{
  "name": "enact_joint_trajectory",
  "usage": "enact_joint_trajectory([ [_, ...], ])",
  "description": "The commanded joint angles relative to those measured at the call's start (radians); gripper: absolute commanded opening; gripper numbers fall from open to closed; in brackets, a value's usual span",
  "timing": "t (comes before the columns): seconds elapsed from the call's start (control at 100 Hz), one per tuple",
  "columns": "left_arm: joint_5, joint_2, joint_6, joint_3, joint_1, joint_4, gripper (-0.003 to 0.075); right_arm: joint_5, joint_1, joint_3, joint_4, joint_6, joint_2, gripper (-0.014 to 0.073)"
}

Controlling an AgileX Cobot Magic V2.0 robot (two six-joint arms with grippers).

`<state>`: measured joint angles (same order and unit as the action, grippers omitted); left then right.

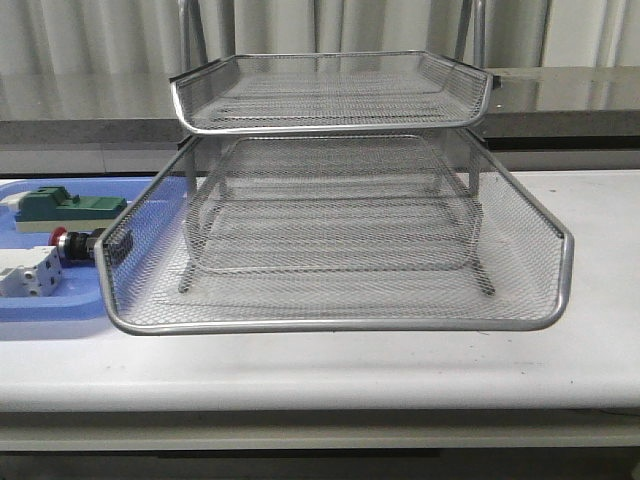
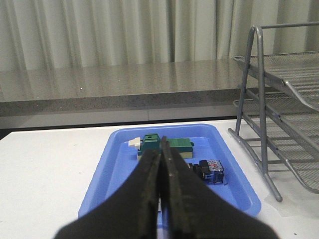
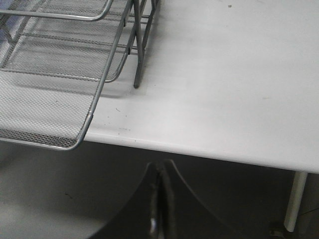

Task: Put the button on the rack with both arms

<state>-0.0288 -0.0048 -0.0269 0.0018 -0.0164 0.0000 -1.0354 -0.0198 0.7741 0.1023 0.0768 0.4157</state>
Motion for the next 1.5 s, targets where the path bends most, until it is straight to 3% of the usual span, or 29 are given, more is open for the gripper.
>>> enact_joint_trajectory([
  [0.0, 0.080, -0.031, 0.010, 0.044, 0.001, 0.000, -0.0020, 0.050, 0.005, 0.023, -0.003, 0.001, 0.008, -0.0071],
  [1.08, 0.080, -0.031, 0.010, 0.044, 0.001, 0.000, -0.0020, 0.050, 0.005, 0.023, -0.003, 0.001, 0.008, -0.0071],
  [1.31, 0.164, -0.031, 0.010, 0.019, 0.001, 0.000, -0.0020, 0.050, 0.005, 0.023, -0.003, 0.001, 0.008, -0.0071],
  [1.49, 0.036, 0.029, 0.010, -0.112, 0.001, -0.041, -0.0020, 0.050, 0.005, 0.023, -0.003, 0.001, 0.008, -0.0071],
])
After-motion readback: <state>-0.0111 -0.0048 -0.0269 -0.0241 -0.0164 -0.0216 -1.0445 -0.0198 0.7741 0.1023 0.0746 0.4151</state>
